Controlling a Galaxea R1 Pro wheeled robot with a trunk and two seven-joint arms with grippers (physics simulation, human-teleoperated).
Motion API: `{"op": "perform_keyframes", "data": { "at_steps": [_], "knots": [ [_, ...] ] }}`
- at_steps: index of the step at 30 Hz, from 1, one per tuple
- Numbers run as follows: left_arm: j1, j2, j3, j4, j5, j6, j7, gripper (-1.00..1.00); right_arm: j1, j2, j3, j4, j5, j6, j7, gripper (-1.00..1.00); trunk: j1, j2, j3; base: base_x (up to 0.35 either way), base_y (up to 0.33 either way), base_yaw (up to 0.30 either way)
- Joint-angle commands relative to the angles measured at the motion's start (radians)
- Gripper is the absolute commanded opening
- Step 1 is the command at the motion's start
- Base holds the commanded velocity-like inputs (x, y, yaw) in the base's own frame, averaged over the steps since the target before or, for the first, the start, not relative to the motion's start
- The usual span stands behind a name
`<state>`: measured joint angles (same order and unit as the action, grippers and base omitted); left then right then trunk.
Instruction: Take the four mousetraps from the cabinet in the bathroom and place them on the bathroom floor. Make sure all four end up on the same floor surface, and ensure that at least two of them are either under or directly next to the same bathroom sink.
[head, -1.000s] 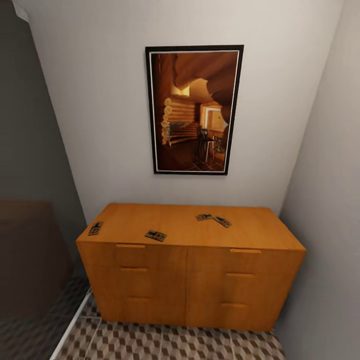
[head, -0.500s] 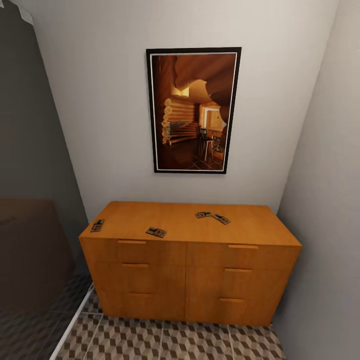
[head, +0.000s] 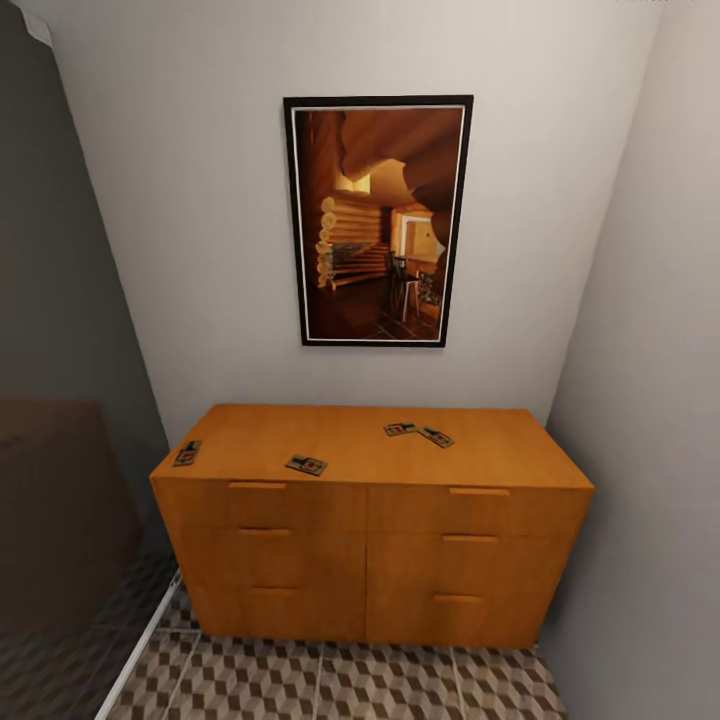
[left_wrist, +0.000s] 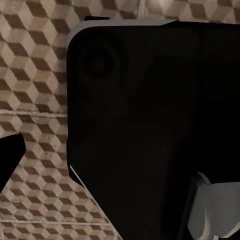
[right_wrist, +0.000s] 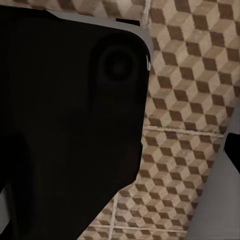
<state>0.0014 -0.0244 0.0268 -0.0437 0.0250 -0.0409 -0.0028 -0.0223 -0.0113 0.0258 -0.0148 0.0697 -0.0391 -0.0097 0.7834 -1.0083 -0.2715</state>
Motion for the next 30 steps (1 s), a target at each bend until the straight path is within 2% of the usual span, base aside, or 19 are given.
{"op": "perform_keyframes", "data": {
  "at_steps": [1, 14, 30],
  "knots": [
    [0.000, 0.000, 0.002, -0.001, 0.003, -0.002, 0.000, 1.00, -0.001, 0.000, 0.002, 0.001, 0.007, -0.003, -0.001, 1.00, 0.000, -0.001, -0.001, 0.000, 0.000, -0.189],
    [0.000, 0.000, 0.002, -0.001, 0.003, -0.002, 0.000, 1.00, -0.001, 0.001, 0.002, 0.001, 0.007, -0.002, -0.001, 1.00, 0.000, -0.001, -0.001, 0.000, 0.000, -0.193],
    [0.000, 0.000, 0.002, -0.001, 0.003, -0.002, 0.000, 1.00, -0.001, 0.001, 0.001, 0.001, 0.007, -0.002, -0.001, 1.00, 0.000, -0.001, -0.001, 0.000, 0.000, -0.028]
  ]
}}
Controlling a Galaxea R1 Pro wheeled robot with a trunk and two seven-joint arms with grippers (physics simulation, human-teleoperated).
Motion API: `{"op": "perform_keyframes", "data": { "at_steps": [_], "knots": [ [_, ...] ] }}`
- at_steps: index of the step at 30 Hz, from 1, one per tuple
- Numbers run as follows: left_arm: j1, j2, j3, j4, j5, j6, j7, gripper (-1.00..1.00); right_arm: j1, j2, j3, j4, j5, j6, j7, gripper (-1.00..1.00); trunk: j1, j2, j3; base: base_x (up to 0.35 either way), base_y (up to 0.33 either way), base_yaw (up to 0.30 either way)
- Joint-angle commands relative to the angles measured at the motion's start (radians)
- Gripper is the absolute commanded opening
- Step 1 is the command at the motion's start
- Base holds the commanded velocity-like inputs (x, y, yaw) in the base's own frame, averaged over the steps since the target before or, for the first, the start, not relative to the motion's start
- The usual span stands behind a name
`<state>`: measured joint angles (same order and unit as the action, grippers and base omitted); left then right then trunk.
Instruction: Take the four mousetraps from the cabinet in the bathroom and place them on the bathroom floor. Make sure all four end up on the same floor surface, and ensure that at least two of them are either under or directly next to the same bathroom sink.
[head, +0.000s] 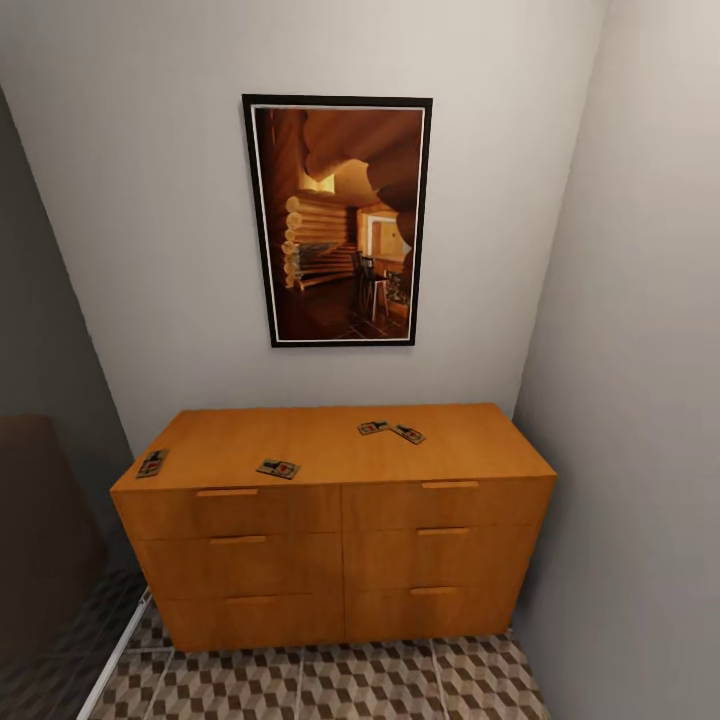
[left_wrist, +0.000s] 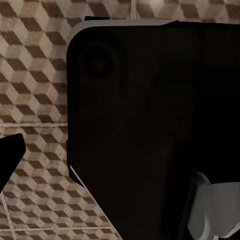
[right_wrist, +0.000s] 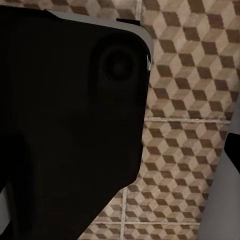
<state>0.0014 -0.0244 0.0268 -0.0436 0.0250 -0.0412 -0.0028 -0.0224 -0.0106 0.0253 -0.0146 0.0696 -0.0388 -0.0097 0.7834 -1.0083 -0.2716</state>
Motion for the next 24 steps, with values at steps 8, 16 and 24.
{"op": "perform_keyframes", "data": {
  "at_steps": [8, 16, 24],
  "knots": [
    [0.000, 0.000, 0.002, -0.001, 0.004, -0.002, 0.000, 1.00, -0.001, 0.000, 0.002, 0.001, 0.008, 0.000, -0.001, 1.00, 0.000, -0.001, -0.001, 0.000, 0.000, -0.002],
    [0.000, 0.000, 0.002, -0.001, 0.005, -0.002, 0.000, 1.00, -0.001, 0.000, 0.002, 0.001, 0.008, 0.000, -0.001, 1.00, 0.000, -0.001, -0.001, 0.000, 0.000, 0.000],
    [0.000, 0.000, 0.002, -0.001, 0.006, -0.002, 0.001, 1.00, -0.001, 0.000, 0.003, 0.001, 0.009, 0.001, 0.000, 1.00, 0.000, -0.001, -0.001, 0.000, 0.000, 0.000]
  ]
}}
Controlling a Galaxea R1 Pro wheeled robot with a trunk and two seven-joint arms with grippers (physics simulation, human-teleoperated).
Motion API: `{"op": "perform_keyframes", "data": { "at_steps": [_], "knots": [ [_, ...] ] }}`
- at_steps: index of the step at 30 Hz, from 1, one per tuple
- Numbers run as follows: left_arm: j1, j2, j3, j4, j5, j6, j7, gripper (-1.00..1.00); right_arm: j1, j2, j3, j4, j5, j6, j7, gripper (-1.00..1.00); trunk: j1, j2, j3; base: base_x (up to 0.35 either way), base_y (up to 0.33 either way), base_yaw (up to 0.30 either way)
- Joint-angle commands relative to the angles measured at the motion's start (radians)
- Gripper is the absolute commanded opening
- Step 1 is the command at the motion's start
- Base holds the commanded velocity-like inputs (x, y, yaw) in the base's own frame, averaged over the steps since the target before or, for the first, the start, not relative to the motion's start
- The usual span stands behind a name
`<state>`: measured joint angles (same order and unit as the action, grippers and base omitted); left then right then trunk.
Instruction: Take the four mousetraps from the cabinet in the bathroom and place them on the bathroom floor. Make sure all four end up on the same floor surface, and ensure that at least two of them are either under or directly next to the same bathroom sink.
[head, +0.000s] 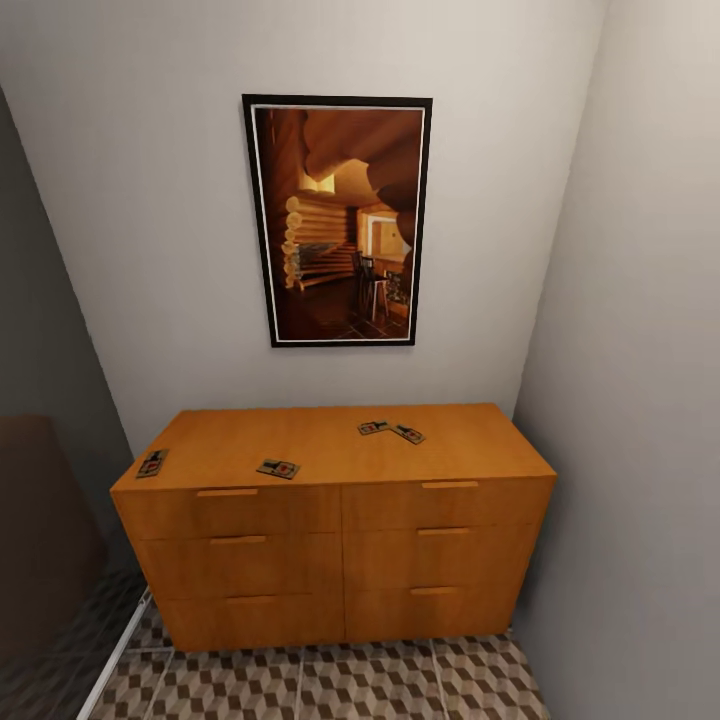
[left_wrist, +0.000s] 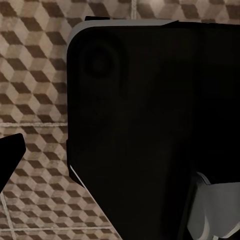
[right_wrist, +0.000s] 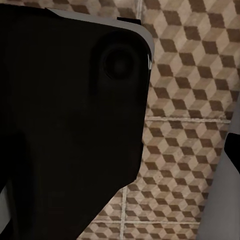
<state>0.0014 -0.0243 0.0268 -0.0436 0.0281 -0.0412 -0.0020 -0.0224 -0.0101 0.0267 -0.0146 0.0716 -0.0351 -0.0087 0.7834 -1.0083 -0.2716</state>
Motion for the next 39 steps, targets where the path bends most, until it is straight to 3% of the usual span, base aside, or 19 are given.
{"op": "perform_keyframes", "data": {
  "at_steps": [1, 39],
  "knots": [
    [0.000, 0.000, 0.002, -0.001, 0.003, -0.002, 0.000, 1.00, -0.001, 0.000, 0.002, 0.001, 0.008, -0.002, -0.001, 1.00, 0.000, -0.001, -0.001, 0.000, 0.000, 0.000],
    [0.000, 0.000, 0.003, -0.001, 0.003, -0.002, 0.002, 1.00, -0.001, -0.002, 0.001, 0.001, 0.010, -0.003, -0.001, 1.00, 0.000, -0.001, -0.001, 0.000, 0.000, 0.000]
  ]
}}
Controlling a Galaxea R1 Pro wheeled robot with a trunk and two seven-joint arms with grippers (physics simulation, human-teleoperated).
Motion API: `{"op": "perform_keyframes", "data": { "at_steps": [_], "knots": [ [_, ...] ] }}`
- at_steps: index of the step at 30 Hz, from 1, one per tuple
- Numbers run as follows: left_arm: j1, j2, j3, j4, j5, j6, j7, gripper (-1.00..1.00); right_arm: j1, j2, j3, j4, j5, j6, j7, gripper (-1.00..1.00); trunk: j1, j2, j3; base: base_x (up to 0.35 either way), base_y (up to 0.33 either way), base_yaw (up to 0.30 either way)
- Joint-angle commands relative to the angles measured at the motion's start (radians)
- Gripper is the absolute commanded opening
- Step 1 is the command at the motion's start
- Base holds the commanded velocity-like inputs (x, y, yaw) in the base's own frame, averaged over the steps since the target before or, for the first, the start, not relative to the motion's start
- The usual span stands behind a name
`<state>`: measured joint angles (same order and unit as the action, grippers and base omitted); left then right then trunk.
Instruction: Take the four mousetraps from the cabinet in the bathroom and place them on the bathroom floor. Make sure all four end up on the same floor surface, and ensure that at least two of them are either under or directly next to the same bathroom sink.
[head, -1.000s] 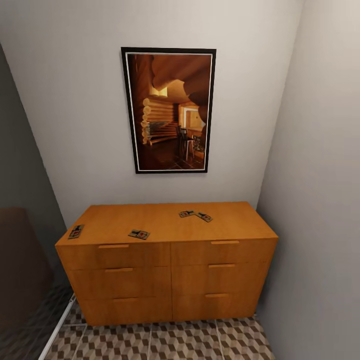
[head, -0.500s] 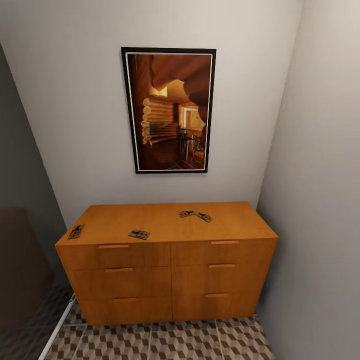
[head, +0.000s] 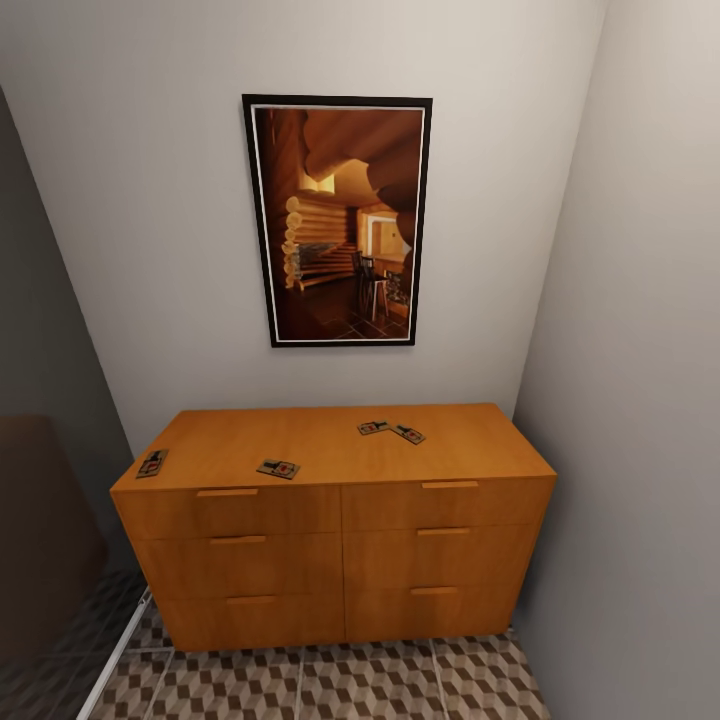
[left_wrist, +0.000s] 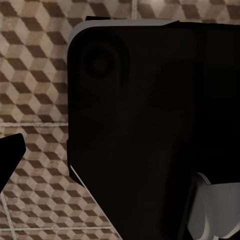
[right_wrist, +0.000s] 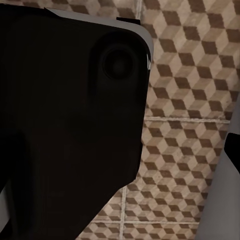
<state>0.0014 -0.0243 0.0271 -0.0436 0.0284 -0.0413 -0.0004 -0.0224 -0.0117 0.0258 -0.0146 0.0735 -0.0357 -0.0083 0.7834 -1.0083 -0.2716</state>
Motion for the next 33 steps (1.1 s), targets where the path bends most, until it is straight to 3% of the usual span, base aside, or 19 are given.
{"op": "perform_keyframes", "data": {
  "at_steps": [1, 33],
  "knots": [
    [0.000, 0.000, 0.003, -0.001, 0.003, -0.002, 0.000, 1.00, -0.001, 0.000, 0.002, 0.001, 0.008, -0.002, -0.001, 1.00, 0.000, -0.001, -0.001, 0.000, 0.000, 0.000],
    [0.000, -0.003, -0.001, -0.009, 0.002, -0.003, -0.005, 1.00, -0.001, -0.011, 0.000, -0.006, 0.006, -0.003, -0.001, 1.00, 0.000, -0.001, -0.001, 0.000, 0.000, 0.000]
  ]
}}
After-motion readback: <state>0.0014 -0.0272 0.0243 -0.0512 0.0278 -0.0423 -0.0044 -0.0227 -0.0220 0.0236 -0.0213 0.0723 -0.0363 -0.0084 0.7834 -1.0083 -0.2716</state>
